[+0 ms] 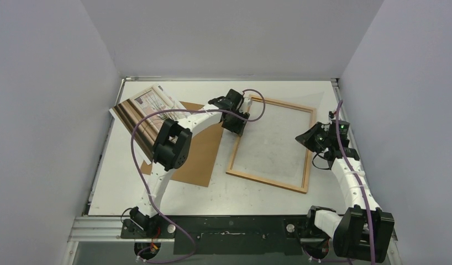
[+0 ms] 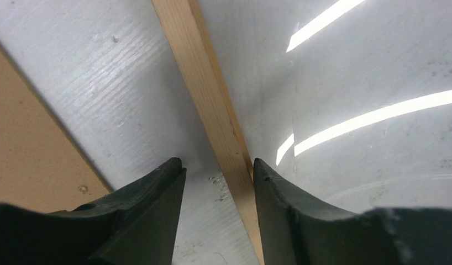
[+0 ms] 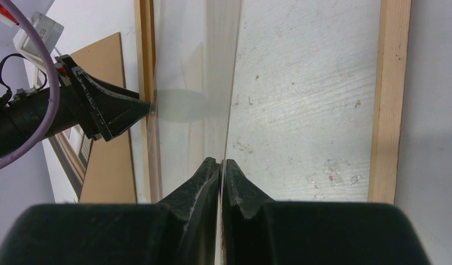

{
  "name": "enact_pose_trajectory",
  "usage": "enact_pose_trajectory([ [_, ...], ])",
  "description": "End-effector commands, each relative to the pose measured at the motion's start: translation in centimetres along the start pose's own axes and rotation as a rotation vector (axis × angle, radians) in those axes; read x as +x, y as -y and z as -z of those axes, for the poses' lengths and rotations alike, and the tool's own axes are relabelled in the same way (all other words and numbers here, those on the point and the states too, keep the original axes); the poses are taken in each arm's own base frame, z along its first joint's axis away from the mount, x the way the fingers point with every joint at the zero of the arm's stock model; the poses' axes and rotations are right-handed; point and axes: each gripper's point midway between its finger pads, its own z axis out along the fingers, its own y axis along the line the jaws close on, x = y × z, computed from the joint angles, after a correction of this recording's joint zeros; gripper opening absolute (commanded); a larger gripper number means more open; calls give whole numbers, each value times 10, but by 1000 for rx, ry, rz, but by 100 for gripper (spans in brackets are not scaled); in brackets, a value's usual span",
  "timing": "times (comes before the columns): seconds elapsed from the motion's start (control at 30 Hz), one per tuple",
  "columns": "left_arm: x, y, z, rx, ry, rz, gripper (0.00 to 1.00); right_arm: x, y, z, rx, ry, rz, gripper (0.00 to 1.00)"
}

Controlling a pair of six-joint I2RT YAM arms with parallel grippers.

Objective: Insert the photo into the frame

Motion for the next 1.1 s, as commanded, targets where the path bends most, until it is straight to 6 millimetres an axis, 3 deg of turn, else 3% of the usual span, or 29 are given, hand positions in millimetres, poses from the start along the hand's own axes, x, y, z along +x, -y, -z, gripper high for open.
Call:
enact_pose_trajectory([
  [0.0, 21, -24, 7, -92, -47, -21, 44, 3, -19, -8, -83, -7, 24, 5],
  [0.37, 56, -64, 38, -182, -48, 115, 42, 9, -48, -33, -155, -43, 79, 5],
  [0.67, 78, -109, 60, -273, -34, 219, 42, 25, -86, -62, -250, -112, 129, 5],
  [0.77, 78, -105, 65, -238, -34, 220, 46, 27, -92, -65, -263, -129, 127, 5],
  [0.87, 68, -84, 75, -130, -25, 212, 61, 21, -101, -63, -294, -115, 128, 5],
  [0.93, 54, -69, 93, -28, 1, 220, 71, 17, -110, -57, -317, -108, 108, 5],
  [1.07, 40, -69, 122, 65, 49, 253, 73, 7, -125, -48, -340, -97, 51, 5],
])
